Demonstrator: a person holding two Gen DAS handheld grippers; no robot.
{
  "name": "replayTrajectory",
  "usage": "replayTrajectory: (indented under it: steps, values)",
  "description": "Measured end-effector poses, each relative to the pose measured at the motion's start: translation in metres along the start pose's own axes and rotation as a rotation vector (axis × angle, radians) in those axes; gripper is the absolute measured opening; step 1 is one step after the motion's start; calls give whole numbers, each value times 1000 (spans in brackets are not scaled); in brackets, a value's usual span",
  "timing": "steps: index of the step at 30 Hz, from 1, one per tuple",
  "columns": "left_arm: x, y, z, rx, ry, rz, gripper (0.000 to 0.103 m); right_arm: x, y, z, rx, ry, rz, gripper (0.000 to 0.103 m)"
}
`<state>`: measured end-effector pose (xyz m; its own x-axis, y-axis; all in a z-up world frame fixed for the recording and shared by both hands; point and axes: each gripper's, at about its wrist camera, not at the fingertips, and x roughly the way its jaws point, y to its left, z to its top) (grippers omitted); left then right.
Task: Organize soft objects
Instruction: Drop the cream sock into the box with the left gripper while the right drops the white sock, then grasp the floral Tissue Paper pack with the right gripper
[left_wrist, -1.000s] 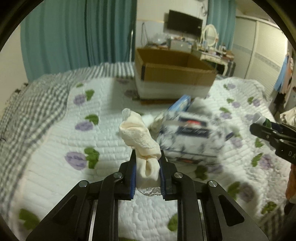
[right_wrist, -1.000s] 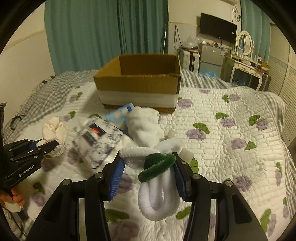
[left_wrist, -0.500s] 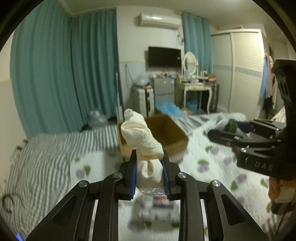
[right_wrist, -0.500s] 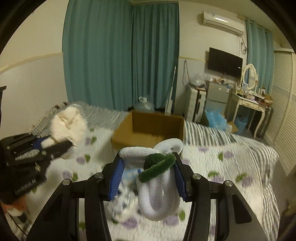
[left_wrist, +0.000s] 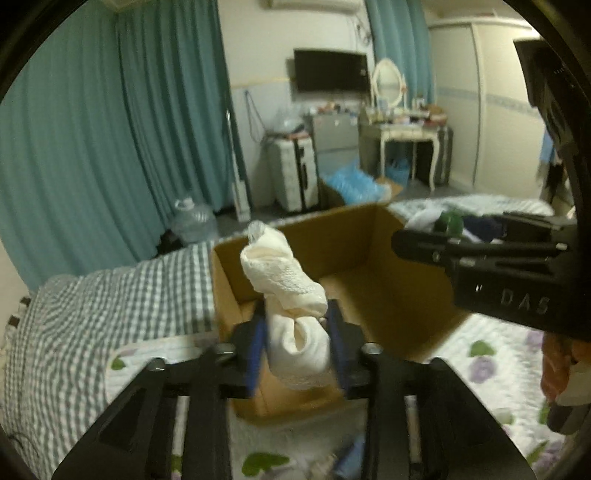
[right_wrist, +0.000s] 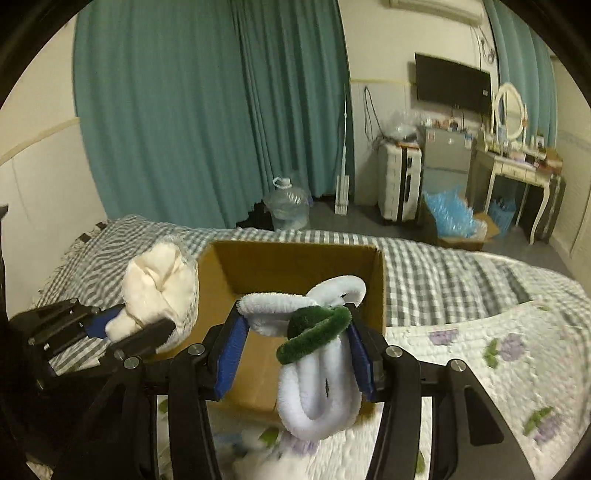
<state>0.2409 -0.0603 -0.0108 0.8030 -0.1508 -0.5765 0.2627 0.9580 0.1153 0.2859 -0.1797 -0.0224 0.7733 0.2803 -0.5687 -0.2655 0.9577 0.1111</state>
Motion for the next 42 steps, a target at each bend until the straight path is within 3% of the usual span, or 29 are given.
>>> replayTrajectory:
  steps: [2, 5, 7, 12, 18, 20, 25, 30, 36, 42]
  values:
    - [15, 2, -3, 0, 24, -2, 65, 23, -9, -1, 4, 17, -5, 54]
    - [25, 9, -8, -39, -4, 2, 77, 43, -19, -5, -3, 25, -13, 60]
    - [29, 12, -9, -50, -13, 7, 80, 48, -22, -6, -1, 17, -26, 82]
    - [15, 12, -6, -63, -64, 84, 80, 33, -28, -1, 7, -17, -51, 94]
    - [-50, 15, 2, -73, -124, 135, 81, -40, -22, 16, -12, -101, -88, 100]
    - [-88, 14, 3, -61, -155, 161, 94, -78, -14, 20, -31, -138, -85, 101]
    - [-166, 20, -1, -119, -214, 114, 95, -162, 21, 22, -112, -184, -79, 102]
    - [-218, 18, -18, -88, -238, 155, 95, -226, 52, 0, -167, -193, -39, 102]
    - [-237, 15, -64, -83, -186, 141, 95, -239, 71, -50, -155, -130, 26, 102]
    - [-217, 19, -114, -121, -116, 142, 95, -193, 83, -110, -195, -18, 67, 102]
